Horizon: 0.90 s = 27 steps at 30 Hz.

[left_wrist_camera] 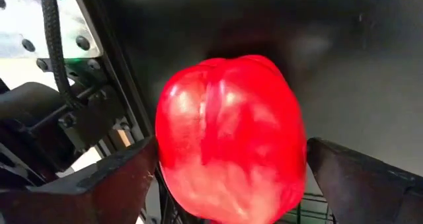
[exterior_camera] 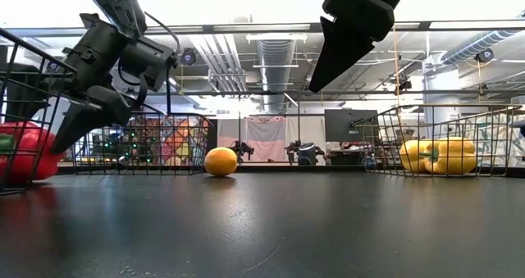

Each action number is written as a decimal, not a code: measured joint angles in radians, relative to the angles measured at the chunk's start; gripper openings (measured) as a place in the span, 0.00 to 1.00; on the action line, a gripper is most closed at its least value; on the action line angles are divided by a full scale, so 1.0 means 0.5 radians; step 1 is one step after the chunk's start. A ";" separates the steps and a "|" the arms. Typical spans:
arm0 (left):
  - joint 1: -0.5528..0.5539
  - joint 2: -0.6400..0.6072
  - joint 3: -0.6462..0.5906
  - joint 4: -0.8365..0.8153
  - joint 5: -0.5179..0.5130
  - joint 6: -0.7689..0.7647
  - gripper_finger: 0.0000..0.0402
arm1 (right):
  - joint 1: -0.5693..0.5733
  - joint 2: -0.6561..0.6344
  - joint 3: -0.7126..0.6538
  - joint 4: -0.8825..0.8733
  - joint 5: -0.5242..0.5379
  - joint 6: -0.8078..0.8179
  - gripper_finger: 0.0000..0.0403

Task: Sort produce into baskets
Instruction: Put the top red bell pepper into the bottom black wire basket

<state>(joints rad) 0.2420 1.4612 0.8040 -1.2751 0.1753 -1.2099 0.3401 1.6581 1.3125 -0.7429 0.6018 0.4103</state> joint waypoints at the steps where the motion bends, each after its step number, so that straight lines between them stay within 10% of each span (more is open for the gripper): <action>1: -0.001 0.000 0.000 0.002 0.000 0.000 0.92 | 0.000 0.000 0.000 0.001 0.001 -0.001 0.98; 27: -0.007 0.153 -0.093 0.034 0.086 0.014 0.92 | -0.001 0.002 -0.006 0.005 0.006 -0.002 0.98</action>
<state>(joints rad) 0.2386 1.5376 0.7573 -1.2582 0.2184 -1.2030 0.3397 1.6588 1.3093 -0.7405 0.6048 0.4093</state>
